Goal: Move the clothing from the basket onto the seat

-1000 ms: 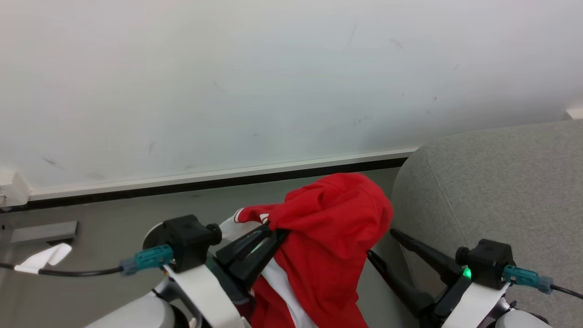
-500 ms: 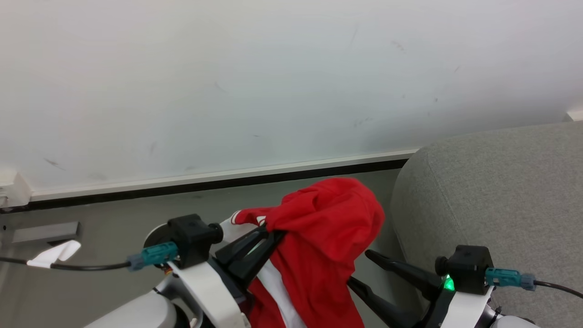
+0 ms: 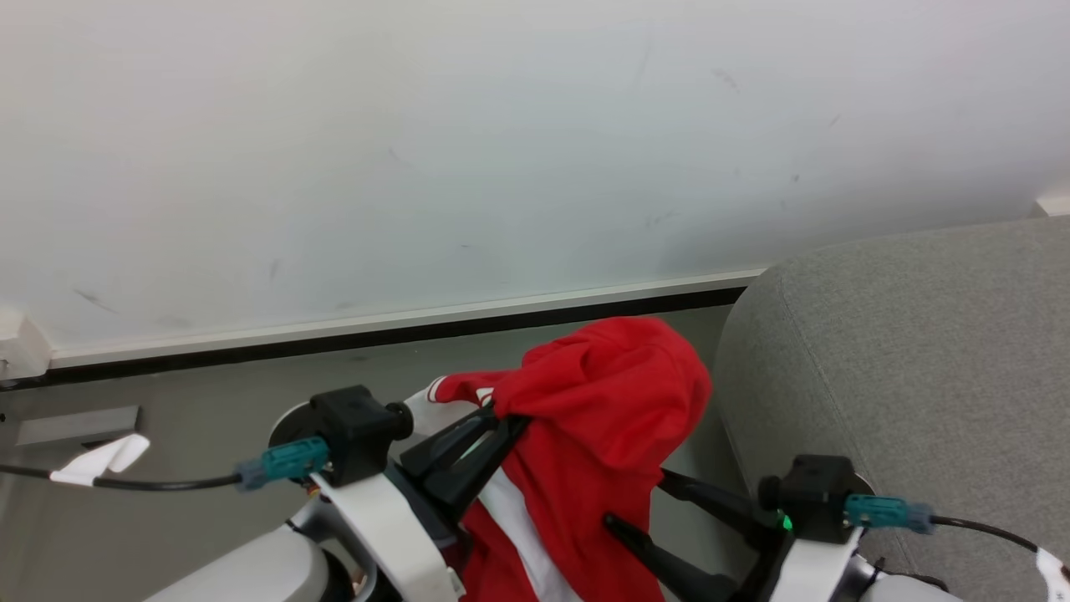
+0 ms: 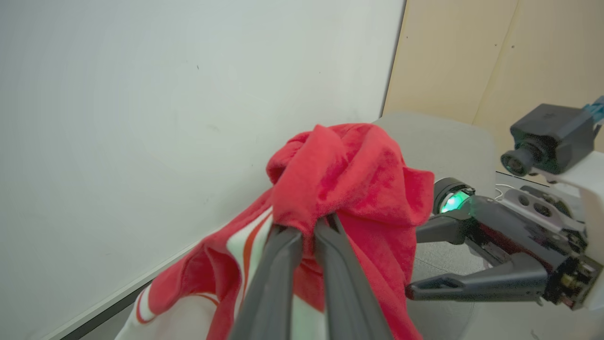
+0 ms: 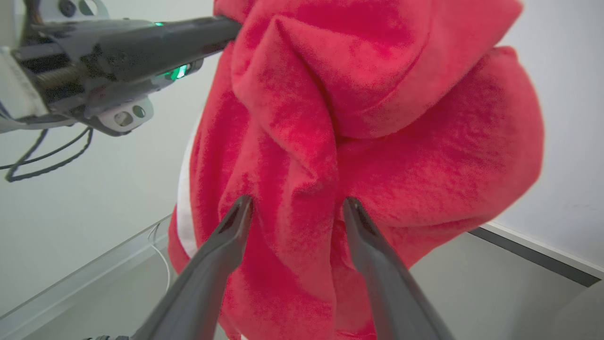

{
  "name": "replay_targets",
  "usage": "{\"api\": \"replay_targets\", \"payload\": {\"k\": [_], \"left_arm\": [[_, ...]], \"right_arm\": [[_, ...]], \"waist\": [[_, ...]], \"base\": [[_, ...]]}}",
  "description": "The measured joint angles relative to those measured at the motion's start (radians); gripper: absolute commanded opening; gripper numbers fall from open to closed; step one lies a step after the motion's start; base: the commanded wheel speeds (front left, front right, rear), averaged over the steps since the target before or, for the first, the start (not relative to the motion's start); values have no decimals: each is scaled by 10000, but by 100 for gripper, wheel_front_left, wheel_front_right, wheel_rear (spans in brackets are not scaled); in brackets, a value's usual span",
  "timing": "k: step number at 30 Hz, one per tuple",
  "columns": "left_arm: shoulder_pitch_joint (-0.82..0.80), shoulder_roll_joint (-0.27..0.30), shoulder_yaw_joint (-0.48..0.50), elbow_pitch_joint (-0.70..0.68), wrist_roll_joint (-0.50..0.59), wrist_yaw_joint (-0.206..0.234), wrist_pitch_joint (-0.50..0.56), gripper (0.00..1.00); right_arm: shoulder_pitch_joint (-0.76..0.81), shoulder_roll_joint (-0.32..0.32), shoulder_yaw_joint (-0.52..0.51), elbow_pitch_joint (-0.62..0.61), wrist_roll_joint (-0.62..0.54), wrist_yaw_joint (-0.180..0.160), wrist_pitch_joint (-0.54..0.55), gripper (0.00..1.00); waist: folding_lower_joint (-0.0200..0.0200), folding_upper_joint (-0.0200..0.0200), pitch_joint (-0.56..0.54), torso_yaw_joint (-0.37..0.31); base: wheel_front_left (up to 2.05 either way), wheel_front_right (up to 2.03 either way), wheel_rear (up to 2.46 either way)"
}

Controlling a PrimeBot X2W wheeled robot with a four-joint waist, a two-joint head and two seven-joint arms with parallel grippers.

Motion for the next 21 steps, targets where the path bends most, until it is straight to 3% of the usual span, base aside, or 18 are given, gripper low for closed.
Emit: {"api": "replay_targets", "payload": {"k": [10,11,12,13,21], "left_arm": [[-283,-188,12,-288,-98,-92,134,0],[-299,-232,12,-284,-105,-88,134,0],[-312,-276,12,-274,-115,-81,132,0],[-319,-316,19,-261,-140,-79,132,0],[-245,-272,40,284,-355,-75,86,0]], "right_arm": [[-889,1766,1110,2192,-27,0,-1569,100],[-954,1937,1179,2383,61,0,-1824,71],[-1006,2092,1214,2604,119,0,-2025,9],[-1059,2194,1231,2748,167,0,-2180,0],[-1085,2349,1101,3279,706,0,-2535,0]], "waist": [[0,0,-13,174],[0,0,-17,205],[-1,-1,-16,244],[0,0,-12,280],[0,0,89,367]], "base": [[0,0,0],[0,0,0],[0,0,0],[0,0,0],[0,0,0]]}}
